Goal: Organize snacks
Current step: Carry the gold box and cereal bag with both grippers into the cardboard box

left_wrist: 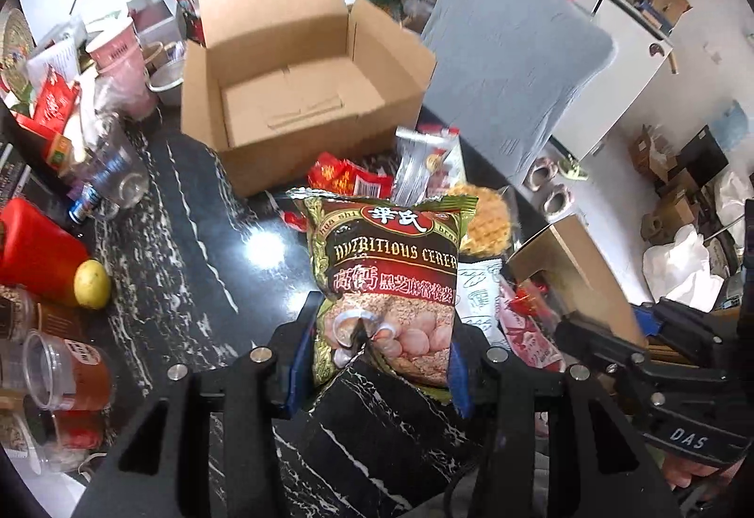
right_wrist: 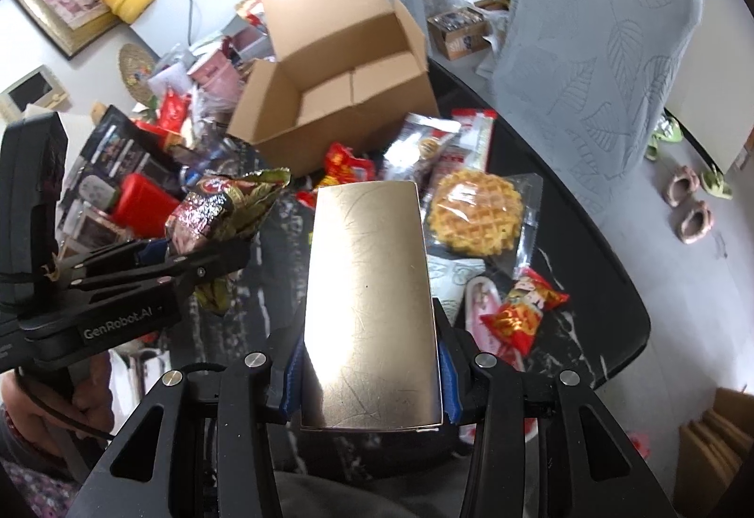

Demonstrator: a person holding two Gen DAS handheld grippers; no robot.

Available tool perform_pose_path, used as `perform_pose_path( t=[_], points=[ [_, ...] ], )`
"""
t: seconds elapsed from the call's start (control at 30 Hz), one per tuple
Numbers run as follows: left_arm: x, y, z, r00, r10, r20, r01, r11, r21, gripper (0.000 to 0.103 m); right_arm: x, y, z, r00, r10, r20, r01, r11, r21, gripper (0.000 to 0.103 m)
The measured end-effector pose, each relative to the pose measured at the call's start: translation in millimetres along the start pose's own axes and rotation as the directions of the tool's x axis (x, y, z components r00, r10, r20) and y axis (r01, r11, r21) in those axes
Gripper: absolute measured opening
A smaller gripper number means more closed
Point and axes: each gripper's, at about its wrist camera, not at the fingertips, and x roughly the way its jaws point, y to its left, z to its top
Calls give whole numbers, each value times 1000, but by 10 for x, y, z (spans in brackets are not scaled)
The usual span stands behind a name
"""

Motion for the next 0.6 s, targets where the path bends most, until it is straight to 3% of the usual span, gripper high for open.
perform_pose_path(
  t=[0.33, 0.6],
  points=[
    [-555, 6, 48, 989, -11, 149, 12, 1000, -4, 46, -219, 285, 72, 996, 58, 61, -56, 998, -25, 44],
    [-675, 98, 382, 973, 6, 229, 4, 999, -43, 46, -284, 441, 542, 991, 81, 109, -68, 991, -116, 44]
  ],
)
